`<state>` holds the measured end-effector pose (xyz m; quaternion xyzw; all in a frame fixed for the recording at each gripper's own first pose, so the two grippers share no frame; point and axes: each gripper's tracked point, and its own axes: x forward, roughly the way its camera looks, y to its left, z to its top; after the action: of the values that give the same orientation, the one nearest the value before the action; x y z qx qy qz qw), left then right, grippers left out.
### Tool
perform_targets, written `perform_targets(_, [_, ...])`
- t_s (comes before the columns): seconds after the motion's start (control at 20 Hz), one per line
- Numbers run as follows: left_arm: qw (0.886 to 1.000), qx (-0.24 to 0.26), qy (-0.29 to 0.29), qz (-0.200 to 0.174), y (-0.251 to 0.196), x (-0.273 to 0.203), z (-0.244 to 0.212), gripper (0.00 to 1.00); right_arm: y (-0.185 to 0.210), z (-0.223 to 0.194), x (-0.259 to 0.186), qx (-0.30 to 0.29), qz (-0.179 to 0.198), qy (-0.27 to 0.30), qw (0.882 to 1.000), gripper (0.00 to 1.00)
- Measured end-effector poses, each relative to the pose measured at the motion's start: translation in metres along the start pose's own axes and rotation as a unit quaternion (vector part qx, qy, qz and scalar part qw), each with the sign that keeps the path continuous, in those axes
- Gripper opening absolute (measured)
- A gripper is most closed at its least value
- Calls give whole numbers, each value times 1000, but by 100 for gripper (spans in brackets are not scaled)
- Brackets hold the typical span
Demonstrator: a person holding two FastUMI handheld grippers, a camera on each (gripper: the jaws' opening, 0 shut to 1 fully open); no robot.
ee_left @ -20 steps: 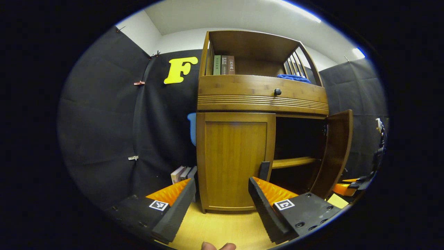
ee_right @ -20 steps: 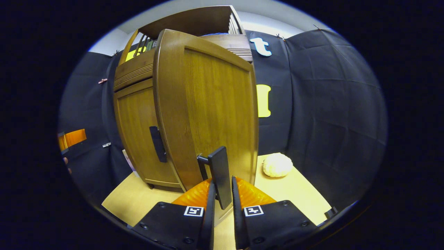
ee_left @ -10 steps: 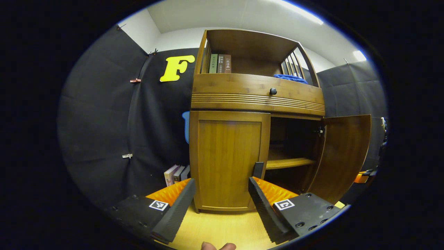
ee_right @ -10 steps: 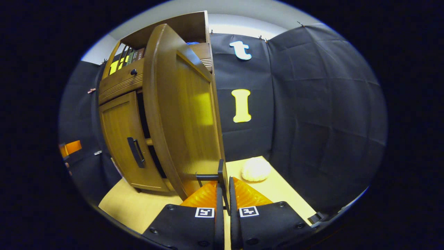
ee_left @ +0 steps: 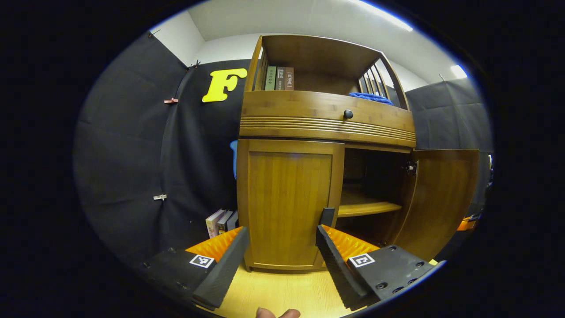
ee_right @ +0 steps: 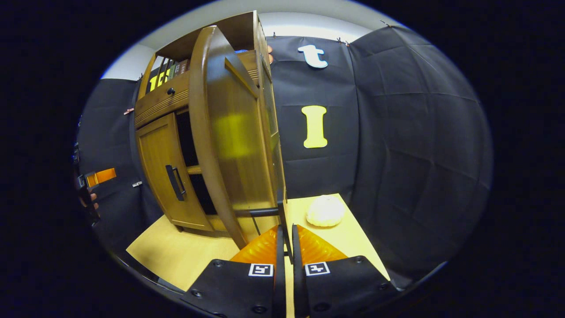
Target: Open the right door of the double-door shoe cabinet with the right hand, and open the left door with the left hand.
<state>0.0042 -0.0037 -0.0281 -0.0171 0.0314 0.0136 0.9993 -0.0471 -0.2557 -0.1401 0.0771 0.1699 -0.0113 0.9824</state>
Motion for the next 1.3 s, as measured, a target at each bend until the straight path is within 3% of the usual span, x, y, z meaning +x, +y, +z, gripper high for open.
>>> perform_targets(0.3, [1000, 1, 8, -9, -10, 12, -7, 95, -12, -10, -18, -13, -17, 7, 1000, 14])
perform_targets(0.35, [1000, 2, 8, -13, -13, 14, -7, 95, -10, -9, -18, -18, -19, 6, 1000, 19])
perform_targets(0.55, [1000, 13, 10, -26, -26, 25, -13, 95, -5, 4, -28, -53, -58, -20, 997, 24])
perform_targets(0.6, [999, 15, 11, -30, -29, 29, -16, 95, -5, 11, -36, -67, -73, -30, 995, 27])
perform_targets(0.7, [999, 17, 15, -38, -38, 38, -24, 95, -7, 23, -48, -88, -106, -50, 989, 47])
perform_targets(0.95, [998, 16, 16, -57, -63, 69, -46, 95, 51, 59, -82, -80, -79, -129, 985, 95])
perform_targets(1.1, [998, 16, 10, -65, -78, 93, -55, 95, 92, 65, -79, -72, -44, -143, 986, 96])
perform_targets(1.3, [998, 16, 1, -58, -92, 127, -64, 95, 142, 78, -68, -20, 9, -147, 989, 98])
